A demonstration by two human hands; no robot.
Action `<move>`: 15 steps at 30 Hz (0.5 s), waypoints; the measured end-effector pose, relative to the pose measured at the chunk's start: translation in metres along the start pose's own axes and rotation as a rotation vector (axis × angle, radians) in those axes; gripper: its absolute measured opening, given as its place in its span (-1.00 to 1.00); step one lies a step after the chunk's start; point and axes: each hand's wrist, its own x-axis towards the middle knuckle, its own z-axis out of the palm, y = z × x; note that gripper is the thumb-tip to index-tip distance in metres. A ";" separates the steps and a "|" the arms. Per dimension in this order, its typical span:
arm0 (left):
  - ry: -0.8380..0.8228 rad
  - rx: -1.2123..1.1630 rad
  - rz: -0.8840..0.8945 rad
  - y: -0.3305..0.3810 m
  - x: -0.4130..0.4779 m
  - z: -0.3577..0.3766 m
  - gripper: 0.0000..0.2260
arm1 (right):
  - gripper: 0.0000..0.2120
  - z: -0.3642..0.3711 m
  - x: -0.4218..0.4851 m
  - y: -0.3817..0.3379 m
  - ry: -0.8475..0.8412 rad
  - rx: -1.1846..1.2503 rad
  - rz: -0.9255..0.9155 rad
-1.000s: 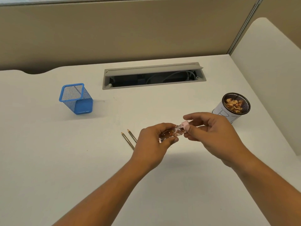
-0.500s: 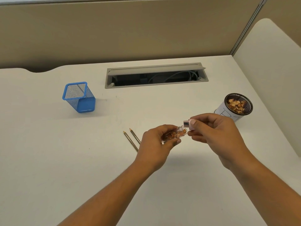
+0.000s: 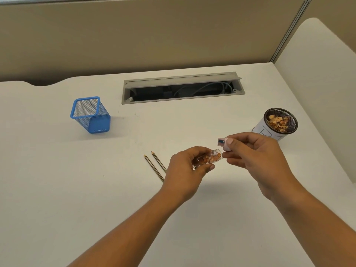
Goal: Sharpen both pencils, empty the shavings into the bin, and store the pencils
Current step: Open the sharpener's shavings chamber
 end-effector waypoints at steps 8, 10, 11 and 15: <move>0.025 -0.043 -0.012 0.001 0.007 0.000 -0.71 | -0.91 -0.011 0.015 0.030 0.124 0.204 0.041; 0.030 -0.059 -0.010 0.004 0.011 0.000 -0.73 | -0.93 -0.014 0.021 0.054 0.176 0.151 0.041; 0.029 -0.057 -0.002 0.005 0.014 0.001 -0.75 | -0.94 -0.016 0.023 0.068 0.181 0.126 0.040; 0.002 -0.008 0.048 0.014 0.030 0.006 -0.77 | -0.93 -0.020 0.028 0.112 0.091 0.004 0.031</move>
